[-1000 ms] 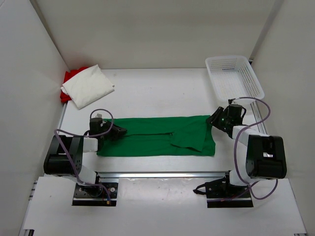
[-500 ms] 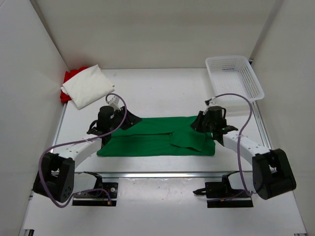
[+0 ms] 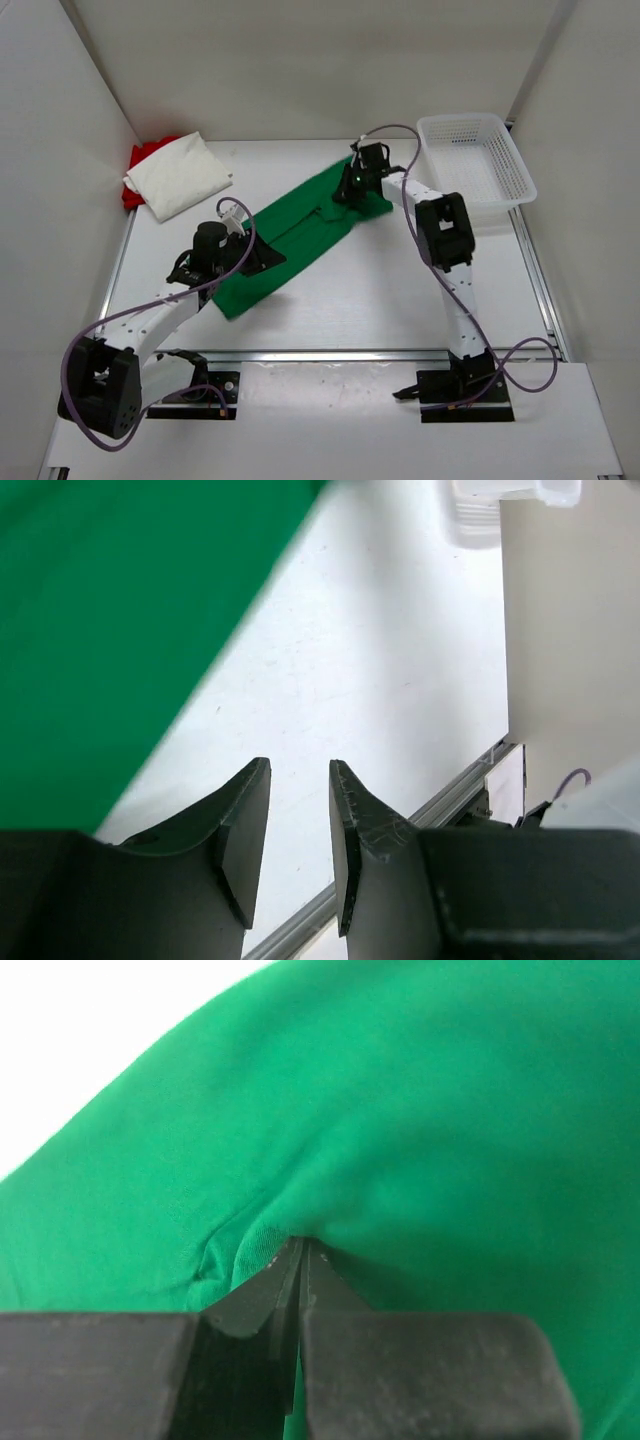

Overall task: Fold and stack the t-shirts
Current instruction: Fold the other side of the tshirt into a rectangle, then rotate the tshirt 90 degrees

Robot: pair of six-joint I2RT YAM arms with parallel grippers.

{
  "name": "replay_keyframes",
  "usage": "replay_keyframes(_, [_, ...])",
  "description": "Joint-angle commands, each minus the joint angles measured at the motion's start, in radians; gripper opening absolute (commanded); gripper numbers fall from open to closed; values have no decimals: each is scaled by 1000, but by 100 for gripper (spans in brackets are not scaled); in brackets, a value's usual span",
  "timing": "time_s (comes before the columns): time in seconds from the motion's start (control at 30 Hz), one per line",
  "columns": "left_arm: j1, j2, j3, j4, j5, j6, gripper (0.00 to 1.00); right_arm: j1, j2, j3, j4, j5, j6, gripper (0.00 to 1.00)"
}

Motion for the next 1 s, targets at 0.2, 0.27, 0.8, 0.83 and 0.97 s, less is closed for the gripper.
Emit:
replay_keyframes(0.2, [40, -75, -33, -165, 76, 74, 43, 73, -185, 332, -205, 20, -141, 36])
replay_keyframes(0.27, [26, -52, -7, -197, 59, 106, 42, 110, -403, -8, -96, 24, -111, 41])
replay_keyframes(0.8, [84, -113, 95, -315, -59, 202, 37, 470, -392, -623, 439, 205, 280, 46])
replay_keyframes(0.83, [86, -116, 92, -309, -67, 203, 37, 472, -378, -609, 438, 219, 278, 46])
replay_keyframes(0.97, [86, -111, 80, -292, -55, 189, 37, 486, -259, -539, 379, 286, 311, 39])
